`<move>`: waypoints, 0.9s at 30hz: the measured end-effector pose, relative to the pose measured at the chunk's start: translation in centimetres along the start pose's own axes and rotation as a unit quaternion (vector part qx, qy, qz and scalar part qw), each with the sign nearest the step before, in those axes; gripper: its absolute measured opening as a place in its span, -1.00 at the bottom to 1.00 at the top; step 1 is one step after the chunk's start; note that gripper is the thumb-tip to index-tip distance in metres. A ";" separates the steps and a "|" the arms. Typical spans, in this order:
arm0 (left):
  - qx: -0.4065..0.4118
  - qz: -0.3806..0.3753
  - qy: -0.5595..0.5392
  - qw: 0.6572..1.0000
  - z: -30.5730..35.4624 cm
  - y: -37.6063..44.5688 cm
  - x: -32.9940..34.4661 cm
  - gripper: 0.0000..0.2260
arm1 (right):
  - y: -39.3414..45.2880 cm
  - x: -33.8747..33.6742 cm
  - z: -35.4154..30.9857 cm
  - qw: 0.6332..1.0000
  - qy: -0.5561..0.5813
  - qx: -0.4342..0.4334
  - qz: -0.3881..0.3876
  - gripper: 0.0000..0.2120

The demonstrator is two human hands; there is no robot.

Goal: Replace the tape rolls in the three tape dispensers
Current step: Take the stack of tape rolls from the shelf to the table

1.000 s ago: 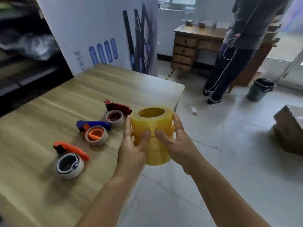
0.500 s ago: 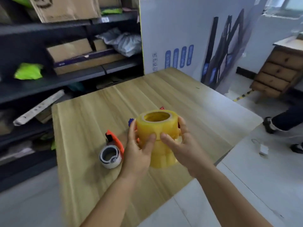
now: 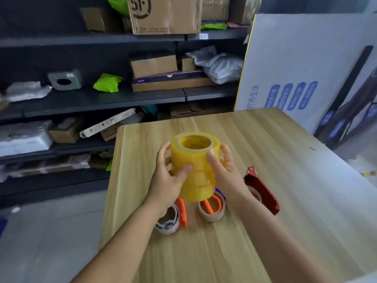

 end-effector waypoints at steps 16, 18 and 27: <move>-0.111 0.175 -0.062 0.976 -6.6 14.3 -0.8 -0.72 | 18.3 2.6 5.0 0.994 0.002 0.053 -0.098 -0.66; -0.121 0.181 -0.070 0.973 -7.4 15.4 -1.2 -0.70 | 19.8 3.0 5.9 0.992 0.010 0.054 -0.110 -0.61; -0.175 0.180 -0.105 0.962 -11.7 16.8 -2.4 -0.65 | 21.7 3.3 10.1 0.985 0.030 0.063 -0.158 -0.51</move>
Point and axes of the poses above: each hand's wrist, its own y-axis towards the middle knuckle, its own x-axis out of the palm, z = x × y, the point moved 2 cm from there along y, towards the middle knuckle, and after that the axes turned 9 degrees about -y, right-handed, at the moved point
